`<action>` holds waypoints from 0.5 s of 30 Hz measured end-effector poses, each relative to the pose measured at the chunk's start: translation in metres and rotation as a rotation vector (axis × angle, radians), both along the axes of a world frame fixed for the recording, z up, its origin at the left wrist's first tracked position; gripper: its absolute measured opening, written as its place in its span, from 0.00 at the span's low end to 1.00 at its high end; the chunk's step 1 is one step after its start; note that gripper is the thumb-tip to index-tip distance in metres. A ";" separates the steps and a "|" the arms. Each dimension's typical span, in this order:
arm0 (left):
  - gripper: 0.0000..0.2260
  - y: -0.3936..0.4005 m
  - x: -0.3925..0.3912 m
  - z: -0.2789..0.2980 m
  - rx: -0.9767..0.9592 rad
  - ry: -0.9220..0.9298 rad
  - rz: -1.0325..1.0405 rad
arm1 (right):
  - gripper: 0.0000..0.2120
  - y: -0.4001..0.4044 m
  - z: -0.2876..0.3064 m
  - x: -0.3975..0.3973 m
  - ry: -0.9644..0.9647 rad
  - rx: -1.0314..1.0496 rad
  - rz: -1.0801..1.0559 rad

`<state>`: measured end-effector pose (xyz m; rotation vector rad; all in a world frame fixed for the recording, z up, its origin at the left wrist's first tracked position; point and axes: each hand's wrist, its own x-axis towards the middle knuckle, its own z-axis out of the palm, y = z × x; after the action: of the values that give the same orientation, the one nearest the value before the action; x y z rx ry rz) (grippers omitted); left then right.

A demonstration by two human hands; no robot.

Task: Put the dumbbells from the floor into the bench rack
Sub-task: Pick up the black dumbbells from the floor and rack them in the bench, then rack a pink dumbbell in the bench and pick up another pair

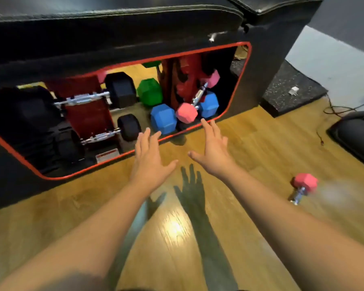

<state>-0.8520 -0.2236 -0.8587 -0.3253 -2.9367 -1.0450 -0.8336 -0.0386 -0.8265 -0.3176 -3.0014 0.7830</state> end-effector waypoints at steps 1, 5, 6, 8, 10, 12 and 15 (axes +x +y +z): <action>0.40 0.017 0.005 -0.005 -0.014 -0.014 -0.074 | 0.47 0.023 -0.005 0.016 -0.026 0.010 -0.055; 0.35 0.088 0.030 -0.011 -0.045 -0.055 -0.355 | 0.45 0.115 -0.023 0.084 -0.131 0.000 -0.304; 0.35 0.107 0.038 -0.012 -0.048 -0.069 -0.427 | 0.44 0.136 -0.028 0.102 -0.150 0.014 -0.358; 0.34 0.144 0.055 -0.015 -0.051 -0.101 -0.565 | 0.45 0.170 -0.037 0.135 -0.177 0.041 -0.458; 0.34 0.176 0.074 -0.018 -0.064 -0.138 -0.676 | 0.45 0.194 -0.048 0.165 -0.205 0.030 -0.525; 0.34 0.203 0.091 -0.021 -0.075 -0.171 -0.754 | 0.45 0.211 -0.058 0.190 -0.257 -0.017 -0.566; 0.32 0.232 0.113 -0.028 -0.084 -0.199 -0.824 | 0.46 0.228 -0.072 0.213 -0.324 -0.074 -0.598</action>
<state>-0.7390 0.0086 -0.8869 -1.6120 -3.0458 -1.0214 -0.6207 0.1899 -0.8985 -1.3774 -2.8647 0.8301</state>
